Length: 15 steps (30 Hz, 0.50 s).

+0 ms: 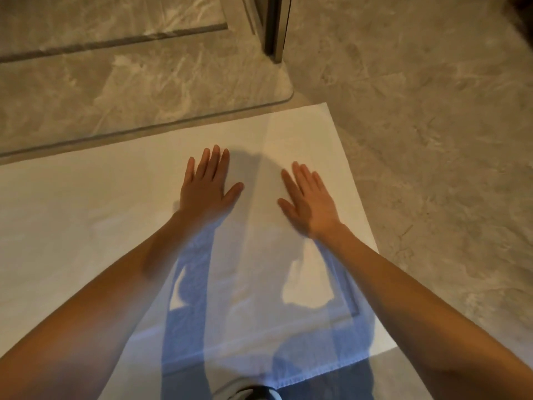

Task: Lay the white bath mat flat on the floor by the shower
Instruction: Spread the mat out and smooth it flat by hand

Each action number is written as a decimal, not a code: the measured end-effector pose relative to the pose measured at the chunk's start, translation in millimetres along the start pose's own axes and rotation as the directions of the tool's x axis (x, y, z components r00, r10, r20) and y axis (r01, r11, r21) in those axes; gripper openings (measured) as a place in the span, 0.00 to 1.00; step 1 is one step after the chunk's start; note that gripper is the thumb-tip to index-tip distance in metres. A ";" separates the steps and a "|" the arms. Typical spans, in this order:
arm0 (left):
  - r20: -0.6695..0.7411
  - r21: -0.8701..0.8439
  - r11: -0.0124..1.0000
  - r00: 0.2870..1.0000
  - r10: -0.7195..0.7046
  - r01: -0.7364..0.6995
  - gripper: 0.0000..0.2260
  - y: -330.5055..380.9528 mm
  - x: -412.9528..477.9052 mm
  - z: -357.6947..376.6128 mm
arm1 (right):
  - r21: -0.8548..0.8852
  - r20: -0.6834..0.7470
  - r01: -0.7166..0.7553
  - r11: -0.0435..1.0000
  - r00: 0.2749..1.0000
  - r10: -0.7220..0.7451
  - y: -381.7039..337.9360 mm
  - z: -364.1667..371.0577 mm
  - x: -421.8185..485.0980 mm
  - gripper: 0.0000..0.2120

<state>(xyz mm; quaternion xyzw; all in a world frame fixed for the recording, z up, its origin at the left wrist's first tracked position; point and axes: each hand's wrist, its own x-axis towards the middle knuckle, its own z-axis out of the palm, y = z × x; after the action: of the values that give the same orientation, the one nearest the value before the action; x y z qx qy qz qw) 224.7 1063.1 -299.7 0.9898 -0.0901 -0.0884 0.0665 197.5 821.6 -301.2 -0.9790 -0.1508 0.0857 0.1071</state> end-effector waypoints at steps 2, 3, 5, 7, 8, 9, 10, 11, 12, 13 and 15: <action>0.006 0.010 1.000 1.000 0.010 -0.010 0.34 -2.2 2.7 -2.5 | -0.017 0.006 -0.044 0.999 0.999 0.044 20.3 -6.3 -7.0 0.30; 0.011 0.013 1.000 1.000 0.015 -0.015 0.34 -2.5 4.2 -3.2 | -0.021 0.002 -0.066 0.998 0.998 0.066 27.7 -9.1 -8.3 0.31; 0.018 0.014 1.000 1.000 0.016 -0.017 0.35 -2.6 7.4 -3.1 | -0.002 -0.016 -0.146 0.989 0.989 0.146 35.8 -15.8 -6.2 0.33; 0.005 -0.005 1.000 1.000 -0.013 0.013 0.35 -3.7 12.3 -2.9 | 0.051 -0.005 -0.242 0.969 0.970 0.242 34.1 -23.3 4.1 0.33; -0.012 -0.025 0.999 0.999 -0.034 0.034 0.35 -4.3 16.2 -3.7 | 0.076 -0.014 -0.253 0.964 0.967 0.255 28.7 -27.6 13.7 0.32; -0.028 -0.042 0.998 0.998 -0.050 0.049 0.34 -5.0 20.3 -4.1 | 0.091 -0.027 -0.230 0.969 0.972 0.233 20.1 -31.1 25.5 0.31; -0.037 -0.050 0.997 0.998 -0.059 0.057 0.34 -6.0 24.0 -4.4 | 0.094 -0.033 -0.178 0.980 0.983 0.181 8.8 -32.5 39.5 0.29; -0.038 -0.051 0.997 0.997 -0.063 0.061 0.33 -6.8 26.7 -4.7 | 0.092 -0.033 -0.114 0.989 0.992 0.118 -4.7 -32.9 54.4 0.28; -0.036 -0.047 0.997 0.997 -0.062 0.061 0.33 -7.4 28.2 -4.4 | 0.095 -0.033 -0.059 0.994 0.997 0.063 -18.4 -31.3 69.3 0.27; -0.036 -0.039 0.998 0.998 -0.060 0.059 0.33 -7.6 28.3 -3.4 | 0.099 -0.034 -0.020 0.995 0.999 0.023 -31.3 -29.1 82.9 0.26; -0.053 -0.018 0.998 0.997 -0.058 0.057 0.32 -7.2 26.8 -1.6 | 0.096 -0.029 0.021 0.995 0.999 -0.018 -50.4 -23.1 103.9 0.26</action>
<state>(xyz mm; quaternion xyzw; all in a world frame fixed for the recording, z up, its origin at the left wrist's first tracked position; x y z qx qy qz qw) 252.2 1065.3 -303.6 0.9934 -0.0592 -0.0643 0.0745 285.8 896.9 -281.3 -0.9723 -0.1544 0.0781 0.1571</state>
